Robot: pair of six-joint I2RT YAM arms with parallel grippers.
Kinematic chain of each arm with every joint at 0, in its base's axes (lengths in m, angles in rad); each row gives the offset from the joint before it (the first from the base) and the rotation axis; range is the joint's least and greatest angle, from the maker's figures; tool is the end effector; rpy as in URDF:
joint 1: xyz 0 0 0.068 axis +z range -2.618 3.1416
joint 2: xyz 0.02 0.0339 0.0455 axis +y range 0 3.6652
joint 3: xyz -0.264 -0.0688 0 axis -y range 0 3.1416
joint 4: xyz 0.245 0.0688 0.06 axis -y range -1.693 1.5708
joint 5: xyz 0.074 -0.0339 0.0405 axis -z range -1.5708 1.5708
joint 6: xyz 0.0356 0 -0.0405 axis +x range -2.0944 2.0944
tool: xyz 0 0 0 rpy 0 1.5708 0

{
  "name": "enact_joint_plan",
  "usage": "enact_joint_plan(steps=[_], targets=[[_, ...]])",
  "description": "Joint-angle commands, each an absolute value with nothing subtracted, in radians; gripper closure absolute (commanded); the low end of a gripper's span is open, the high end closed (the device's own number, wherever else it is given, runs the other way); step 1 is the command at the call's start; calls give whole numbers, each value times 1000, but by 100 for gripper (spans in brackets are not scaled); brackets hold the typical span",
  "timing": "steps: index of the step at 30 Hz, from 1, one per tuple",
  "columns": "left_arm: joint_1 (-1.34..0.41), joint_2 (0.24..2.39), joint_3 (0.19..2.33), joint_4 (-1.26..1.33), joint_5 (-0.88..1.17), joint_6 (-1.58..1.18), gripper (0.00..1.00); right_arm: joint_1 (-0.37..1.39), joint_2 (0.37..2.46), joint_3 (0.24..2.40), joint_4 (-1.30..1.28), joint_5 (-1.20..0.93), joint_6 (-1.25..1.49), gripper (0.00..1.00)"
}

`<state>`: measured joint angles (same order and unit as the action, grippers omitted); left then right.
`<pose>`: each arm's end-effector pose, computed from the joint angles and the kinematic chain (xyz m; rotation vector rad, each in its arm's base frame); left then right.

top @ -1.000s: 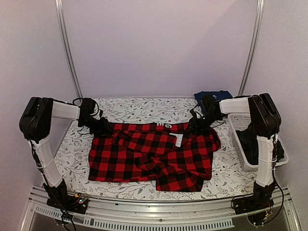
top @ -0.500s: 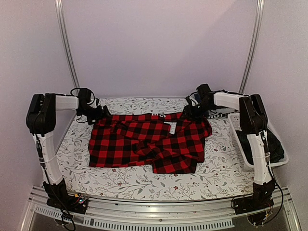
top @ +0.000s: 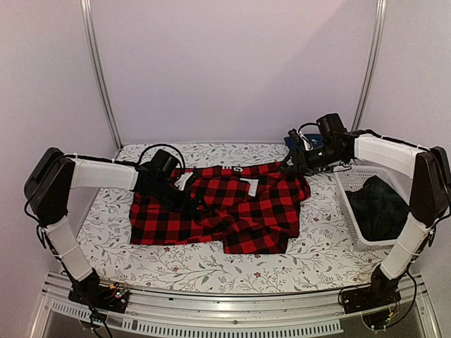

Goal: Fold and stack the mixed laundry pile
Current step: Move the 1/3-folded shirt to the center of the board, then pick up the 1/3-folded shirt from the center of the board.

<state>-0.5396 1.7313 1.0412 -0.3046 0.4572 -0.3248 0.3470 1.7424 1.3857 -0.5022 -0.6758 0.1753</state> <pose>0.2897 -0.1918 0.1756 0.4688 2.6326 -0.8947 0.3518 0.1509 0.2672 -0.5232 2.3875 1.0553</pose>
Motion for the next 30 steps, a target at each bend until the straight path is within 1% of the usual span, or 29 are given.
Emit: enact_joint_plan(steps=[1,3,4,6,7,10,12,13,14,17,21,26,30], targets=[[-580,1805,1040,-248,435,-377,2,352,1650,1228,-522,-714,160,38],[-612,1847,1067,-269,413,-378,7,352,1594,1169,-526,-724,165,38],[-628,1863,1086,-278,408,-377,11,352,1567,1145,-527,-728,168,38],[-652,1877,1101,-284,397,-377,25,351,1518,1096,-529,-729,170,38],[-661,1874,1105,-282,400,-378,33,352,1496,1078,-529,-727,170,37],[-673,1830,1104,-264,407,-386,67,351,1445,1033,-528,-722,171,37],[-674,1789,1107,-260,401,-391,86,351,1421,1010,-522,-718,170,37],[-673,1765,1112,-261,397,-391,94,353,1405,999,-519,-712,170,37],[-673,1743,1121,-268,388,-394,100,351,1394,988,-513,-709,167,37],[-675,1679,1155,-293,399,-382,100,353,1372,959,-498,-693,156,36],[-680,1550,1174,-292,434,-363,100,364,1327,900,-431,-676,125,31],[-680,1407,1211,-309,449,-340,100,423,1239,804,-246,-667,109,21],[-680,1359,1276,-346,457,-324,100,501,1201,766,-134,-640,79,19]])
